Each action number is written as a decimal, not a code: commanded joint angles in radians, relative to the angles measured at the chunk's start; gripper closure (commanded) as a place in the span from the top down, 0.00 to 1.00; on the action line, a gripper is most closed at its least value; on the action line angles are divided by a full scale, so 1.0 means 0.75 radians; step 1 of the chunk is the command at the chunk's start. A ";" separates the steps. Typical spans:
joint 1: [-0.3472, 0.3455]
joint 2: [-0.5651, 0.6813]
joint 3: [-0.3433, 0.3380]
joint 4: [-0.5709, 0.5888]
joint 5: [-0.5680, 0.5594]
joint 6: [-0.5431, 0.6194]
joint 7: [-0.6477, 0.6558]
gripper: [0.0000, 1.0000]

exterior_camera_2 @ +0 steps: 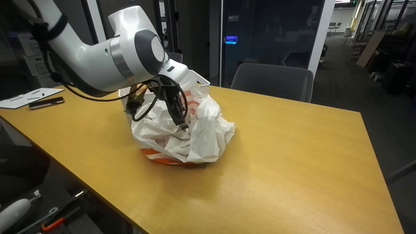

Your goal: Put the peach shirt, the moose toy and the white towel in the basket

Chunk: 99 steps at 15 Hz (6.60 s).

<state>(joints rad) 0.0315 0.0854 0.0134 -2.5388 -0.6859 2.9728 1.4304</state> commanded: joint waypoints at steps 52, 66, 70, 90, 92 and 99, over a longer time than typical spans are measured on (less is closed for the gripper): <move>0.207 0.242 -0.171 0.300 -0.215 -0.550 -0.296 0.11; 0.193 0.090 0.003 0.449 -0.354 -1.313 -0.518 0.10; 0.156 0.093 0.052 0.496 -0.087 -1.463 -0.873 0.11; 0.169 -0.032 0.084 0.556 -0.549 -1.402 -0.942 0.10; 0.166 -0.037 0.096 0.539 -0.704 -1.383 -0.900 0.10; 0.171 -0.035 0.134 0.565 -1.150 -1.353 -0.620 0.11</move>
<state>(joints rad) 0.1561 0.0880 0.0929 -2.1153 -1.4522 1.9512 0.8622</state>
